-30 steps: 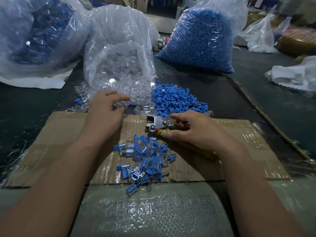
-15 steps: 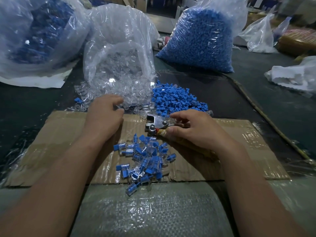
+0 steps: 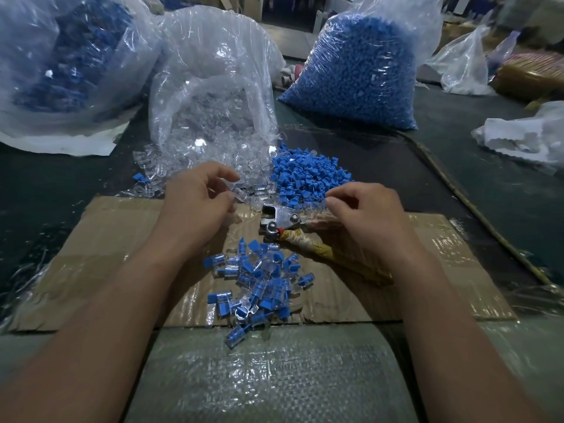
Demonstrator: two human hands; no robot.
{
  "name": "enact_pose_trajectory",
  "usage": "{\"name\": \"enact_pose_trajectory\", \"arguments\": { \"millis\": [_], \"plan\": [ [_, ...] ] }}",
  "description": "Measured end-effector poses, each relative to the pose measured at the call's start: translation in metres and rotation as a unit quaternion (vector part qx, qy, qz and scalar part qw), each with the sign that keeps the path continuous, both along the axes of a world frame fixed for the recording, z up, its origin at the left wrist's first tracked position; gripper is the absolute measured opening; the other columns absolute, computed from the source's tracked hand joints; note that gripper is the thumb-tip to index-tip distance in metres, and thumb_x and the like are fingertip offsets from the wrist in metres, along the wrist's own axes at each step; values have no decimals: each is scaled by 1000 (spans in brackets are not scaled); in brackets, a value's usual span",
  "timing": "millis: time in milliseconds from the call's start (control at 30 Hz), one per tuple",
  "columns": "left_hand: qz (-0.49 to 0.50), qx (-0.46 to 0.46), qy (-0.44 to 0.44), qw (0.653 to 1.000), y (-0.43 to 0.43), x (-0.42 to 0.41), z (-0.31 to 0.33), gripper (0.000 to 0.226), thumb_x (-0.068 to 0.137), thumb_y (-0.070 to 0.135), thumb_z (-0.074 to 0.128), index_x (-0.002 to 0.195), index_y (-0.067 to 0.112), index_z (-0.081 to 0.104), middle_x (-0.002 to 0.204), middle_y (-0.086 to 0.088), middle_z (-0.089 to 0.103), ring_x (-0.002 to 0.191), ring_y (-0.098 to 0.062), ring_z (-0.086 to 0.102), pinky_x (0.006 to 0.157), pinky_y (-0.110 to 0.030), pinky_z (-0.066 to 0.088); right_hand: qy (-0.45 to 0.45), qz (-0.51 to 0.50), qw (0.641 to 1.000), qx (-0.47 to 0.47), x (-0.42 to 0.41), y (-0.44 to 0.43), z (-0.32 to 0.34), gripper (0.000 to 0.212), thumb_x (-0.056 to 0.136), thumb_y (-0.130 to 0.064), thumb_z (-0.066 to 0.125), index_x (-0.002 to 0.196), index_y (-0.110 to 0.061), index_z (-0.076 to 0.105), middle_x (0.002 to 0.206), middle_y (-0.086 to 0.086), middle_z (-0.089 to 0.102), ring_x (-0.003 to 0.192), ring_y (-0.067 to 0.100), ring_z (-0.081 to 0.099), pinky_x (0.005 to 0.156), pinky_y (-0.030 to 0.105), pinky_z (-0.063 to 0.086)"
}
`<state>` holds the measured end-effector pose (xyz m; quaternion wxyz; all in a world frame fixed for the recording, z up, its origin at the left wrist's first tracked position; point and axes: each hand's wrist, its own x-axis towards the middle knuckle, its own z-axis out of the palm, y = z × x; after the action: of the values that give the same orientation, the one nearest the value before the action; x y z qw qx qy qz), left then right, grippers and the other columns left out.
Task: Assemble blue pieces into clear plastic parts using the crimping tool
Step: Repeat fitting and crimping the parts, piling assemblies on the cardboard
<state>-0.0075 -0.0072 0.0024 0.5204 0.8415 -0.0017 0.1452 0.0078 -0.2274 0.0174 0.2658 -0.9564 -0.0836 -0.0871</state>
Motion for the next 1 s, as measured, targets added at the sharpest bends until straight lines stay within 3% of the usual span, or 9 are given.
{"name": "enact_pose_trajectory", "arguments": {
  "millis": [100,267,433,567,767,867,1000],
  "plan": [
    [-15,-15,2,1000,-2,0,2,25,87,-7,50,84,18,54,73,-4,54,54,7,58,46,-7,44,-25,-54,998,28,3,-6,0,16,89,-25,58,97,-18,71,75,-17,55,68,-6,50,68,19,40],
    [-18,-112,34,993,1,-4,1,26,89,-1,48,73,19,54,76,-9,54,55,-10,61,54,-31,54,-35,-93,994,46,7,-9,-2,16,90,-25,58,95,-17,71,74,-15,56,68,-2,51,67,23,41],
    [-20,-123,46,991,-2,-5,4,22,88,-5,52,77,13,58,77,-11,60,60,-9,67,53,-29,58,-12,-94,995,15,14,-7,-8,20,91,-21,56,106,-18,68,98,-6,66,83,7,55,74,24,42],
    [-26,-99,51,993,-2,-6,3,24,75,-6,67,79,16,60,82,-9,63,70,-16,68,56,-23,57,46,-85,994,-53,20,-7,-12,27,88,-17,56,113,-20,66,118,-1,63,104,16,55,84,28,42],
    [-25,-80,15,996,-3,-8,3,11,78,12,68,73,20,63,69,-2,67,60,-6,66,52,-13,51,72,-84,993,-50,21,-8,-12,13,83,-23,65,95,-22,69,97,-5,65,90,11,54,74,28,43],
    [-28,-79,19,996,-2,-8,2,6,75,17,70,70,19,66,67,-4,68,63,-15,66,57,-23,57,72,-72,994,-42,20,-8,-11,3,84,-26,65,83,-25,62,85,-8,58,84,10,51,69,27,38],
    [-40,-122,46,991,-2,-8,1,6,74,13,70,71,12,66,67,-8,69,63,-24,68,61,-38,59,73,-56,995,-38,20,-7,-10,8,86,-23,63,93,-22,67,86,-9,55,85,9,49,73,26,37]
  ]
}}
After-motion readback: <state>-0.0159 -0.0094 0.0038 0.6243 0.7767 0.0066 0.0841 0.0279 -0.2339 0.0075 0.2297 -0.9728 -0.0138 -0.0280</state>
